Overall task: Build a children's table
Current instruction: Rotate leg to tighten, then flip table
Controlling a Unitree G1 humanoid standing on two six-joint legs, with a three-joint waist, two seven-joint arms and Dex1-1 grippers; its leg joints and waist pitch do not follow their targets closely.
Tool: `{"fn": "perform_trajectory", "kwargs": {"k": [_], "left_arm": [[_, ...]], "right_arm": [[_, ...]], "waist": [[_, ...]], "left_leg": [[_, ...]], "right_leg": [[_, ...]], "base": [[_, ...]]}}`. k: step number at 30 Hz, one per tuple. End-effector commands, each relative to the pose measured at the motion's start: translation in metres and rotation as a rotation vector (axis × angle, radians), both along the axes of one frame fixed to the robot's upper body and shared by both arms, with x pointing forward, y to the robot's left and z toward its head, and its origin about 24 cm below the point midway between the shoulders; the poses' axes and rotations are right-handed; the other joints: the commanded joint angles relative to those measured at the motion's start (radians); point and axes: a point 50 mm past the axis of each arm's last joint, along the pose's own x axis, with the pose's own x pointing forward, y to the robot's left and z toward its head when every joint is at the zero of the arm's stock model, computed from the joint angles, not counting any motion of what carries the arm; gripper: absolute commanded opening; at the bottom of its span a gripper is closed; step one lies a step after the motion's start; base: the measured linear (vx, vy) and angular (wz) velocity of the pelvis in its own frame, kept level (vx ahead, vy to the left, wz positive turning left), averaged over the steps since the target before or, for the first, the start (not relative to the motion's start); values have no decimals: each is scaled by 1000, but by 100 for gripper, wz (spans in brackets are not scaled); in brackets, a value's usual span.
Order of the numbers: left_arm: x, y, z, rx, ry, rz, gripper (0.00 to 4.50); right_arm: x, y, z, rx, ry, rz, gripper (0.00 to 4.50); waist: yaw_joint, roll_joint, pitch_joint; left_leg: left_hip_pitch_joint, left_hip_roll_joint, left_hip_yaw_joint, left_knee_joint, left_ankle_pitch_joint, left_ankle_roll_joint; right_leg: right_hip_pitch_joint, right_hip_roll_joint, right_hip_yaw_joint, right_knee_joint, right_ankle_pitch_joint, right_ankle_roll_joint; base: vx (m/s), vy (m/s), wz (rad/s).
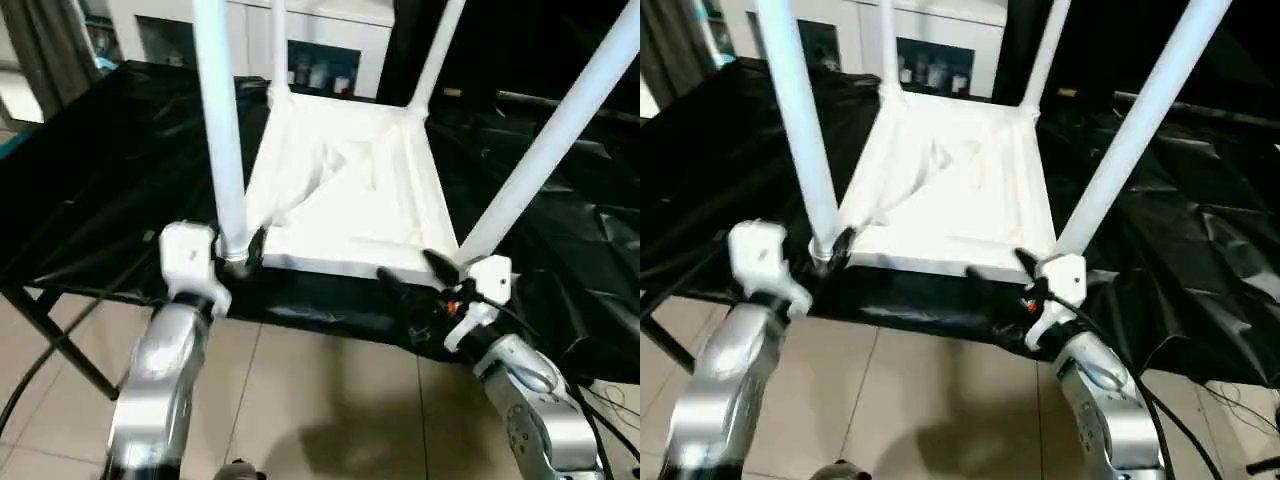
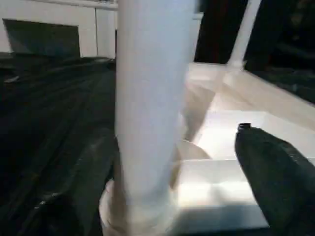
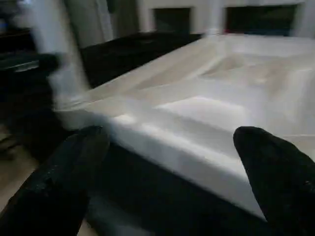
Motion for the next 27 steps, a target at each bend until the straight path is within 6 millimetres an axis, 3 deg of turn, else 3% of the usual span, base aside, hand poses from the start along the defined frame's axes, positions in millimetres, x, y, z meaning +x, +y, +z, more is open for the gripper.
{"fn": "perform_trajectory", "kwargs": {"k": [1,2,5,6,10,19,27], "left_arm": [[8,2,-8,15,38,19,447],[13,1,-9,-3,48,9,447],[23,-1,-11,-20,71,-14,447],[25,-1,-11,-17,77,-17,429],[29,0,-16,-26,123,24,400],[33,5,-21,-85,133,85,328],[35,-1,-18,-160,114,83,267]], "right_arm": [[-5,1,1,5,25,67,450],[-6,3,2,2,26,83,450],[-6,3,3,-2,24,97,450],[-6,3,3,-2,23,97,450],[-7,3,3,0,26,104,450],[-8,5,3,15,23,119,450],[-9,7,3,20,21,122,450]], "waist": [[1,17,-58],[3,23,-58],[4,21,-64],[5,29,-65],[4,25,-64],[5,22,-62],[7,21,-62]], "left_leg": [[15,99,-47,-100,-244,-17],[15,100,-48,-100,-233,-16],[15,100,-44,-96,-199,-5],[16,99,-45,-95,-195,-4],[14,103,-44,-97,-210,4],[16,105,-43,-99,-230,7],[13,105,-42,-98,-218,12]], "right_leg": [[29,-86,61,-78,-72,-169],[30,-87,61,-76,-57,-173],[31,-88,59,-69,15,-201],[30,-89,59,-67,22,-206],[34,-91,59,-68,16,-232],[31,-94,60,-75,-54,-228],[32,-95,61,-77,-53,-224]], "base": [[0,0,0],[0,0,0],[0,0,0],[0,0,0],[0,0,0],[0,0,0],[0,0,0]]}}
